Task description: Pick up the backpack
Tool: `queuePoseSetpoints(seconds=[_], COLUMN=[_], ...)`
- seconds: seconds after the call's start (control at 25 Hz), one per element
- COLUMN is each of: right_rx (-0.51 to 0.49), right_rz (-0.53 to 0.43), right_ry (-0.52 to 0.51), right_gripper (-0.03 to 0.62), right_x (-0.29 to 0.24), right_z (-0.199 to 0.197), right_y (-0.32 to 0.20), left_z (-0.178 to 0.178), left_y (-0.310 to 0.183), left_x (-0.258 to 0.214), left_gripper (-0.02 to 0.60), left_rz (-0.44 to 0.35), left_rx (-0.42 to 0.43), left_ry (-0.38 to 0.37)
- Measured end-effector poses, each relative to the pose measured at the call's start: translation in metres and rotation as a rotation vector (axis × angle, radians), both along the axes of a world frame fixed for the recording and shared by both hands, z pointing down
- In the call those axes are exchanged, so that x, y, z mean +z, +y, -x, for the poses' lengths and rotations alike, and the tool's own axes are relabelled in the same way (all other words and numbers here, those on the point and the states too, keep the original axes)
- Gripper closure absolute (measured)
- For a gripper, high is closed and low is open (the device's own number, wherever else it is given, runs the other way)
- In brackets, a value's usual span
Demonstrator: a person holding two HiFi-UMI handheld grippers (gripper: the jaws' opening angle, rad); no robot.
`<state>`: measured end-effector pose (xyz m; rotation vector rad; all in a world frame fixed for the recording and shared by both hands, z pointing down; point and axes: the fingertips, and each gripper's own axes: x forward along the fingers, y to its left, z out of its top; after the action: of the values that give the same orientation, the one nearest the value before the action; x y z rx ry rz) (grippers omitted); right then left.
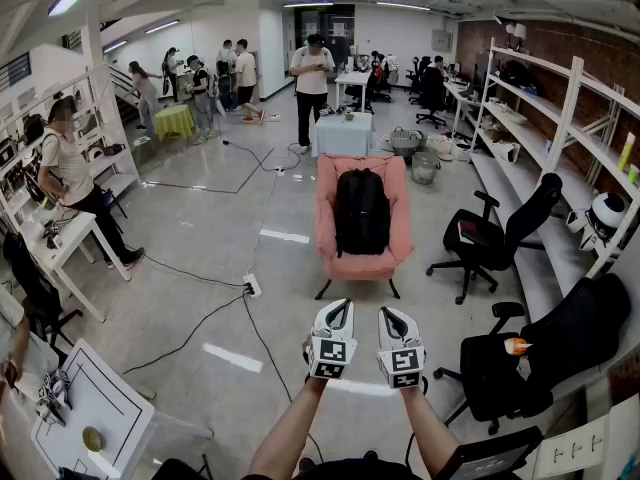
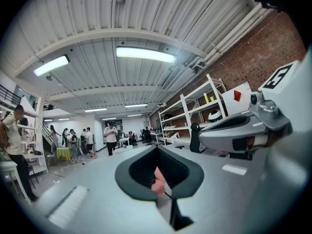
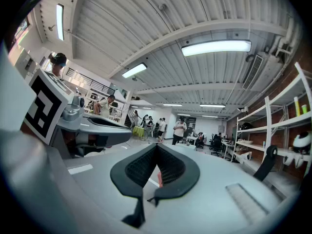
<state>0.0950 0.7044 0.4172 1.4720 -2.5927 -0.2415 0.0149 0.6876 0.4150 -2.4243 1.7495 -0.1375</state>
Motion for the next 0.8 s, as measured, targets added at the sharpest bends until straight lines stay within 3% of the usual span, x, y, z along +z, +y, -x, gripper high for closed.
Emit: queuePoseSetpoints(seconds=[0.56,0.8], right_rx=[0.041,-0.027], right_rz=[0.026,0.053], right_ry=[-0.003,-0.01], right_gripper=[0.58,0.58], right_x=[0.012,0.039], right_z=[0.054,0.068], right_y=[0.018,0.006], left_z=[0.07,0.064], left_y=[0.026,0.002], left_x=[0.031,0.057], left_gripper=[0.58,0.58], left_rz=[0.064,0.112], left_rx=[0.034,0.037], left_ry=[0.038,0.019])
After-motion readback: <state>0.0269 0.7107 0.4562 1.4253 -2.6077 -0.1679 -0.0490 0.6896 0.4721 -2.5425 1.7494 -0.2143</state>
